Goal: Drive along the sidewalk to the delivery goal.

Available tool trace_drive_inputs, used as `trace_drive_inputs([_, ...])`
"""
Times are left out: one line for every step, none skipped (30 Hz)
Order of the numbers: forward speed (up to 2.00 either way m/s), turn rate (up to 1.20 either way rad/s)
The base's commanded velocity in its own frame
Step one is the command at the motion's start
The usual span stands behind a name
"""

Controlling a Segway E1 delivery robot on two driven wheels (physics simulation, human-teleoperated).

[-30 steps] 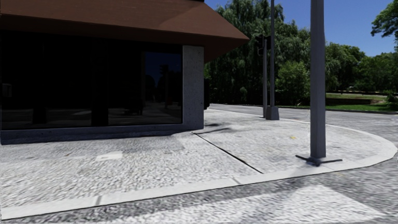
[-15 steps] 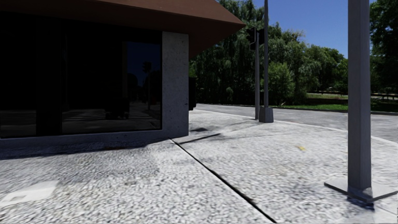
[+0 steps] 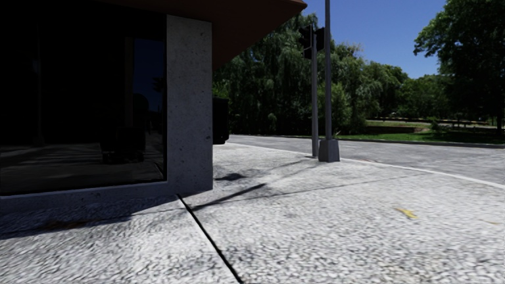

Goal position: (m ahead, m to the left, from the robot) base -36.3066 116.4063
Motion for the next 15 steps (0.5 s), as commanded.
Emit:
trace_drive_inputs([2.0,-0.41])
trace_drive_inputs([2.0,-0.41])
trace_drive_inputs([2.0,-0.41])
trace_drive_inputs([2.0,-0.41])
trace_drive_inputs([2.0,-0.41])
trace_drive_inputs([2.0,-0.41])
trace_drive_inputs([2.0,-0.41])
trace_drive_inputs([2.0,-0.41])
trace_drive_inputs([2.0,-0.41])
trace_drive_inputs([2.0,-0.41])
trace_drive_inputs([2.0,-0.41])
trace_drive_inputs([2.0,-0.41])
trace_drive_inputs([2.0,-0.41])
trace_drive_inputs([2.0,-0.41])
trace_drive_inputs([2.0,-0.41])
